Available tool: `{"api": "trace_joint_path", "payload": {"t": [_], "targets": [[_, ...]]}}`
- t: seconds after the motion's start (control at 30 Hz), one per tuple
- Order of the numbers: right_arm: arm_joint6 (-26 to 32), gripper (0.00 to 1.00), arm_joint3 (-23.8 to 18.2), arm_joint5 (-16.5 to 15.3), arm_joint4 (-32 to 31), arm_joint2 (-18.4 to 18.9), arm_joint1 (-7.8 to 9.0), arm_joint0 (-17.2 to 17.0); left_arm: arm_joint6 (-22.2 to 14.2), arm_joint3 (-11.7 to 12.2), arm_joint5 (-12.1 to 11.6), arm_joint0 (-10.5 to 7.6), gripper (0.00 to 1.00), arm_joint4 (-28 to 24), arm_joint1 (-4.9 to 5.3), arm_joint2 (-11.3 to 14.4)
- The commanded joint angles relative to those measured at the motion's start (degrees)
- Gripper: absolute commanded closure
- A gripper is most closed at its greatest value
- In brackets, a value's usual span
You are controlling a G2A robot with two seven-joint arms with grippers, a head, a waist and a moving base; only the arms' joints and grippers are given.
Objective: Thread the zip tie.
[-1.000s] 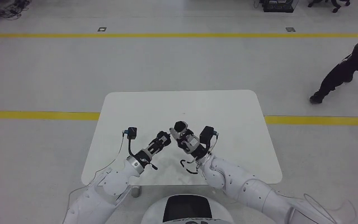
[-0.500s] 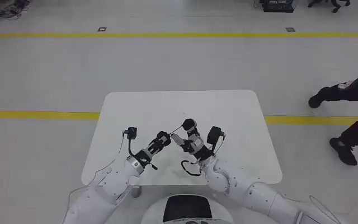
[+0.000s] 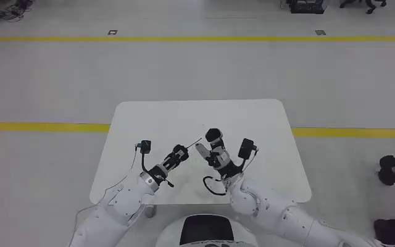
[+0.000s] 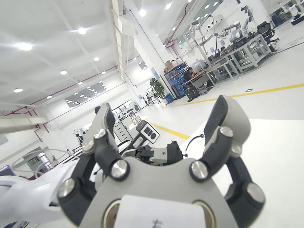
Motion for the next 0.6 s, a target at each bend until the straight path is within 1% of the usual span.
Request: {"api": "trace_joint_path", "payload": {"t": [0.0,0.17,0.3,0.4,0.57], "targets": [[0.55,0.0,-2.55,0.0,1.2,0.05,1.78,-0.33,0.0,0.0,0.0,0.0,1.0,0.0,0.0,0.0],[1.03,0.0,-7.96,0.0,5.46,-0.94,6.14,-0.71,0.0,0.0,0.0,0.0,1.0,0.0,0.0,0.0],[1.96,0.0,-11.57,0.0,9.07,-2.59,9.15,-0.1,0.0,0.0,0.0,0.0,1.0,0.0,0.0,0.0],[2.03,0.0,-13.69,0.0,11.59,-3.96,11.1,0.51,0.0,0.0,0.0,0.0,1.0,0.0,0.0,0.0],[1.16,0.0,-16.32,0.0,14.34,-6.37,13.41,1.83,0.0,0.0,0.0,0.0,1.0,0.0,0.0,0.0]]}}
